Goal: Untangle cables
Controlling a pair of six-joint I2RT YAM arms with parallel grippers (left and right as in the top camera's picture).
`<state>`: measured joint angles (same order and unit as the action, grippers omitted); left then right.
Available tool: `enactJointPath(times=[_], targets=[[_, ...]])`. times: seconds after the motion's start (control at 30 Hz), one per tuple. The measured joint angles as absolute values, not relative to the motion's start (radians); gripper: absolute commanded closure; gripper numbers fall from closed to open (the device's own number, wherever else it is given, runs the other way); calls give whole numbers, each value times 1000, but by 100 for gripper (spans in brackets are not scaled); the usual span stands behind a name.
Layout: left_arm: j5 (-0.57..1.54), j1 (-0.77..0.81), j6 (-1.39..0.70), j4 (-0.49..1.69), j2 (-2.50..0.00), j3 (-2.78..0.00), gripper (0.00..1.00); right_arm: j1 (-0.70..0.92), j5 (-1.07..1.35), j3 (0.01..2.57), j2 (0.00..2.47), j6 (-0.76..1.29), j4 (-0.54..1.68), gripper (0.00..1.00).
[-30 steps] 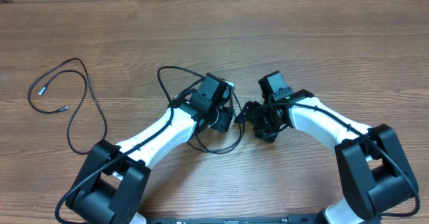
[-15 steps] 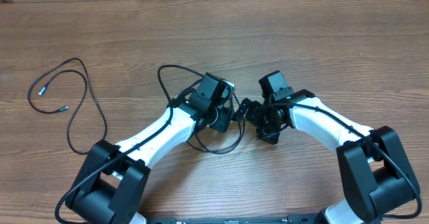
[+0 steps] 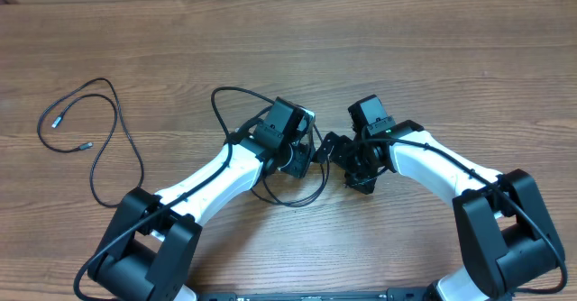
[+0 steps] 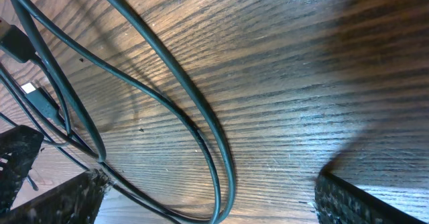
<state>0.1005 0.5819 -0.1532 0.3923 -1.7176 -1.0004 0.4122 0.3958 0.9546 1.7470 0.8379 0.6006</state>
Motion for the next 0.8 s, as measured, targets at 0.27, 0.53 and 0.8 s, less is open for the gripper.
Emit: enactJointPath(times=[0.27,0.53,0.8], targets=[[97,581,-153,392,-1718,-1000,36,412,396,955,1747,838,600,0],[105,581,-150,392,-1718,-1000,45,412,396,955,1747,838,600,0],[63,581,-99,384,-1718,-1000,42,412,396,955,1747,838,600,0]])
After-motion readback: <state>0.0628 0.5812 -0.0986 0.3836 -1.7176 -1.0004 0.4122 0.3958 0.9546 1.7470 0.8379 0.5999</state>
